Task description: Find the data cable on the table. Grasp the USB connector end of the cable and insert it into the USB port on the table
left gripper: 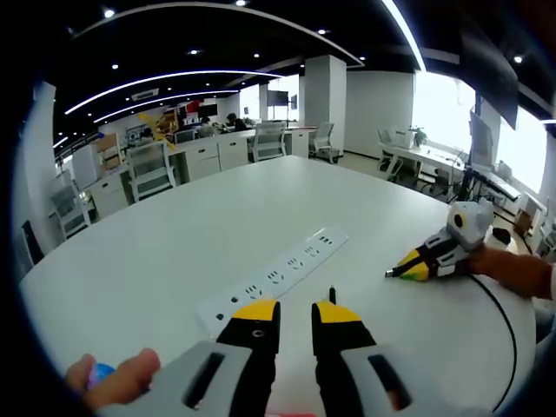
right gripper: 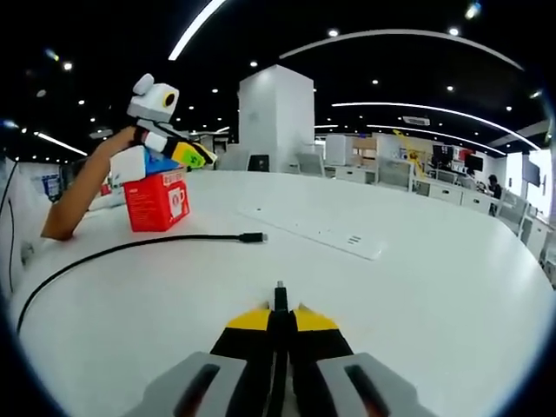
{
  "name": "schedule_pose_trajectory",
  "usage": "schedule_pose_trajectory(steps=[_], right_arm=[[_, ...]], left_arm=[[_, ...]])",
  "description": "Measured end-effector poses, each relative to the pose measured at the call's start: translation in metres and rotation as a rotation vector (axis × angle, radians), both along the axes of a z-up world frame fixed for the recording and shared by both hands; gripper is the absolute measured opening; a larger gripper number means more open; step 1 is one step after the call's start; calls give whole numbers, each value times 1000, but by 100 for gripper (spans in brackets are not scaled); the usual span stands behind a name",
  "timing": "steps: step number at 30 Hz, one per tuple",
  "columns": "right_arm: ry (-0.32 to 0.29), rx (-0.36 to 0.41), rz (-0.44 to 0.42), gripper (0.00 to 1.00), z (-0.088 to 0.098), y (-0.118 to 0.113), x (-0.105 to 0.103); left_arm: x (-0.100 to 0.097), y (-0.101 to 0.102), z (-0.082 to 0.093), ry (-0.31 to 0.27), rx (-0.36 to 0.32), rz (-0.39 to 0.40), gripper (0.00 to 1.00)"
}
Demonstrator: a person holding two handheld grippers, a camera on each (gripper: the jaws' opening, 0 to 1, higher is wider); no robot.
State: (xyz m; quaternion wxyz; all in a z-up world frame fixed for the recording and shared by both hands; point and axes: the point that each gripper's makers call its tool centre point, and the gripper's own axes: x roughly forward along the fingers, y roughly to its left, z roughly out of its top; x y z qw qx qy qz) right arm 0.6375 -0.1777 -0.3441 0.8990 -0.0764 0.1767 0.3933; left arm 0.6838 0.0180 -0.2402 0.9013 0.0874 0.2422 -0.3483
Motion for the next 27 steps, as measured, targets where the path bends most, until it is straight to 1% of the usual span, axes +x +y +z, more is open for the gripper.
schedule_pose_trajectory(steps=[1, 11, 13, 15, 16, 18, 20, 23, 26, 27], right_arm=[[13, 11, -4, 10, 0, -1, 0], [24, 40, -5, 9, 4, 0, 0], [55, 76, -19, 9, 6, -2, 1], [49, 76, -20, 9, 9, -5, 4], [43, 67, -21, 9, 10, -6, 5], [53, 47, -18, 9, 10, -10, 7], [45, 32, -11, 9, 13, -11, 8], [45, 20, 18, 9, 22, -10, 7], [39, -31, 31, 9, 28, -10, 10], [39, -35, 30, 9, 30, -10, 11]], left_arm=[[0, 0, 0, 0, 0, 0, 16], [0, 0, 0, 0, -1, 0, 16], [0, 0, 0, 0, -1, 0, 16], [-1, 0, 0, 0, -1, 0, 16], [-1, 0, 0, 0, 0, 0, 16], [-1, 0, 0, 0, -1, 0, 16], [-1, 0, 0, 0, -1, 0, 16], [-1, 0, 0, 0, -1, 0, 16], [-1, 0, -1, 2, 0, 1, 16], [-1, 0, -1, 2, 1, 1, 16]])
